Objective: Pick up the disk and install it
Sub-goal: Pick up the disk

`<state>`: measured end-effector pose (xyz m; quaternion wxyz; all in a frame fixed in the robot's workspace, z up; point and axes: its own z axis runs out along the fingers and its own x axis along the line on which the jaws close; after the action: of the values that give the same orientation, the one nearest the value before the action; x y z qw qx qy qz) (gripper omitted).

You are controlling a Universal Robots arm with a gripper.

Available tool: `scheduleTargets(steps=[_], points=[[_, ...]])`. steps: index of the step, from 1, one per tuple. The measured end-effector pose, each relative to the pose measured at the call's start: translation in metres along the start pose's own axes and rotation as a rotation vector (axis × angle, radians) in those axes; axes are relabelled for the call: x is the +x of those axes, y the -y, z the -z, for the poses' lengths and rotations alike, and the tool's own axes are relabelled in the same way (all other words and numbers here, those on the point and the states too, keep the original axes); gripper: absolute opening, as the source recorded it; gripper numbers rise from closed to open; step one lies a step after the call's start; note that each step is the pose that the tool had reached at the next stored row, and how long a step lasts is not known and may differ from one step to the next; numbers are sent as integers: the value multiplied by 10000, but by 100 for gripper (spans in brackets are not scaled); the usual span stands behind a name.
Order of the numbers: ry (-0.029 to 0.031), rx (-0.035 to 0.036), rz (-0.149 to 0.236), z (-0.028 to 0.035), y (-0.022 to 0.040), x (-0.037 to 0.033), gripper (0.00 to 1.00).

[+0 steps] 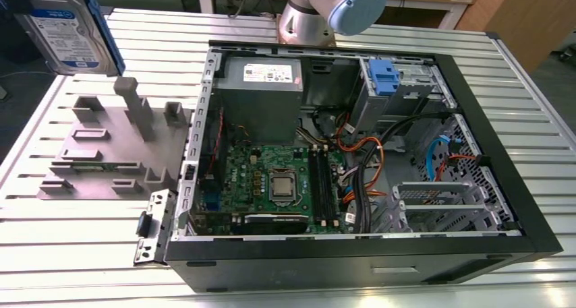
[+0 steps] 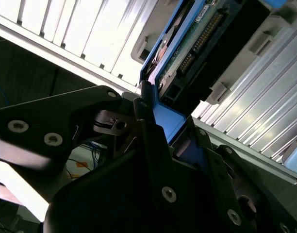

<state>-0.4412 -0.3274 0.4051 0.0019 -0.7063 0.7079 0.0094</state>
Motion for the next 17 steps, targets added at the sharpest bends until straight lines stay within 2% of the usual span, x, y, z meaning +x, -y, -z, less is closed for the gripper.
scheduleTargets(steps=[17], points=[[0, 0, 1, 59, -1, -1, 36]])
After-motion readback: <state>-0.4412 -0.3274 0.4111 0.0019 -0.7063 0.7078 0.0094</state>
